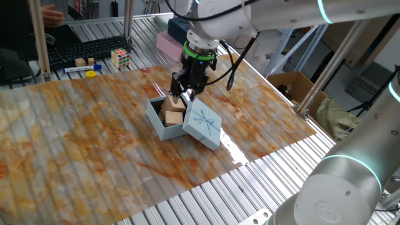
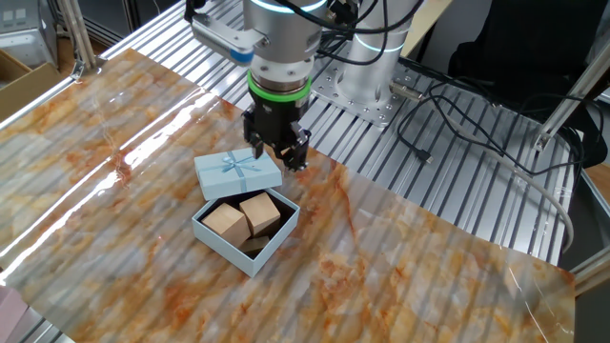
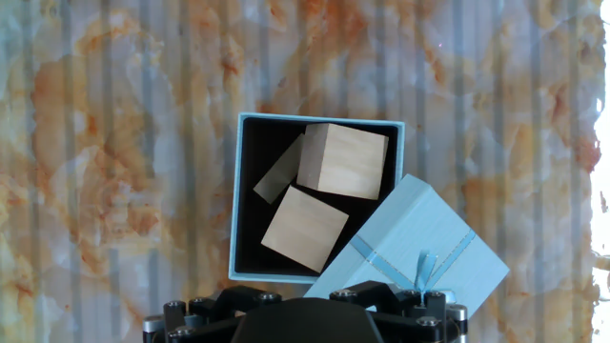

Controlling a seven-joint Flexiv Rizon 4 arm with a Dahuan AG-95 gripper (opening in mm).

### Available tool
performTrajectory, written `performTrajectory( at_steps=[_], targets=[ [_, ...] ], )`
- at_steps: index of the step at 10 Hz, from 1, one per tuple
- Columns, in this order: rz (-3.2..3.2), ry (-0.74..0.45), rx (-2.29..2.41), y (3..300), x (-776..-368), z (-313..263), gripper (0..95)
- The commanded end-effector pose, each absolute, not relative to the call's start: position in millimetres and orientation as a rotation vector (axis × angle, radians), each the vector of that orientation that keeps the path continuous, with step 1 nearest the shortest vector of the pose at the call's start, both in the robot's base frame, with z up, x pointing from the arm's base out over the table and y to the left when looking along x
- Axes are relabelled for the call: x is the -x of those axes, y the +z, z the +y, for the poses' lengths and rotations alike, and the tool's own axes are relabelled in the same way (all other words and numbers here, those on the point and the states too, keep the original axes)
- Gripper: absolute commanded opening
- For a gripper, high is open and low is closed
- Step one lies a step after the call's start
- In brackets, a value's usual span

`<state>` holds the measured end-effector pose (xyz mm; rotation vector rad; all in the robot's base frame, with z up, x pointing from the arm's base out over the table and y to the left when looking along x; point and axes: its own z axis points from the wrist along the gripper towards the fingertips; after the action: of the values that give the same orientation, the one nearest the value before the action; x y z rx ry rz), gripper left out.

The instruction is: Take everything out of the gift box

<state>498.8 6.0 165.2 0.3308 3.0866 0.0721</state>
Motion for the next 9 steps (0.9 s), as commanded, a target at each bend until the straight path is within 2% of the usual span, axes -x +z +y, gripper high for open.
performTrajectory(
  at_steps=[1,9],
  targets=[
    [3.065,0.097,-0.424,163.6,-499.3,8.9,0.0],
    [3.054,0.127,-0.457,154.5,-502.0,15.2,0.0]
  ],
)
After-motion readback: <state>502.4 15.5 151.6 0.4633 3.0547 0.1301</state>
